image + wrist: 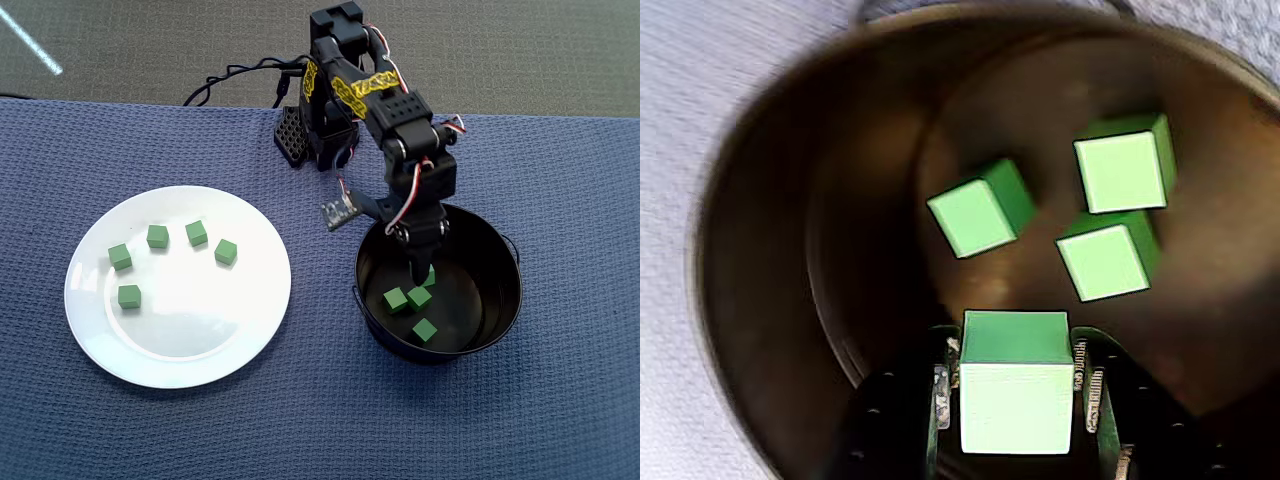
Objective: Pick up the green cubes from the white plate and place them in the black recipient
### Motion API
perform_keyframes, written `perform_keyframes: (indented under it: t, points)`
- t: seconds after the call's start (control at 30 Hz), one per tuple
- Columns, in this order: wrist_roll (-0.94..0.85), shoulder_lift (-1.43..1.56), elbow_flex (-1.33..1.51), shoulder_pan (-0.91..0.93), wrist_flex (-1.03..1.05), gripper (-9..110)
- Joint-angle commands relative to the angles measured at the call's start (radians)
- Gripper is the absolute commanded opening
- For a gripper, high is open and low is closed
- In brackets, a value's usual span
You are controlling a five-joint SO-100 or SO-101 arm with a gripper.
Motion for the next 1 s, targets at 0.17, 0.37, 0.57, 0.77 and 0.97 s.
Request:
perform_keyframes:
  t: [0.17,0.37,0.57,0.77,0.97]
  points:
    - [-0.04,0.04,-0.035,-0.015,0.017,39]
    - [-0.104,0.074,-0.005,-0.028,0.037,47]
    - [-0.123,0.117,-0.029,0.009,0.048,47]
    - [-0.135,0.114,-0.301,0.172,0.252,44]
    - [-0.219,0.081,-0.41,0.419,0.319,44]
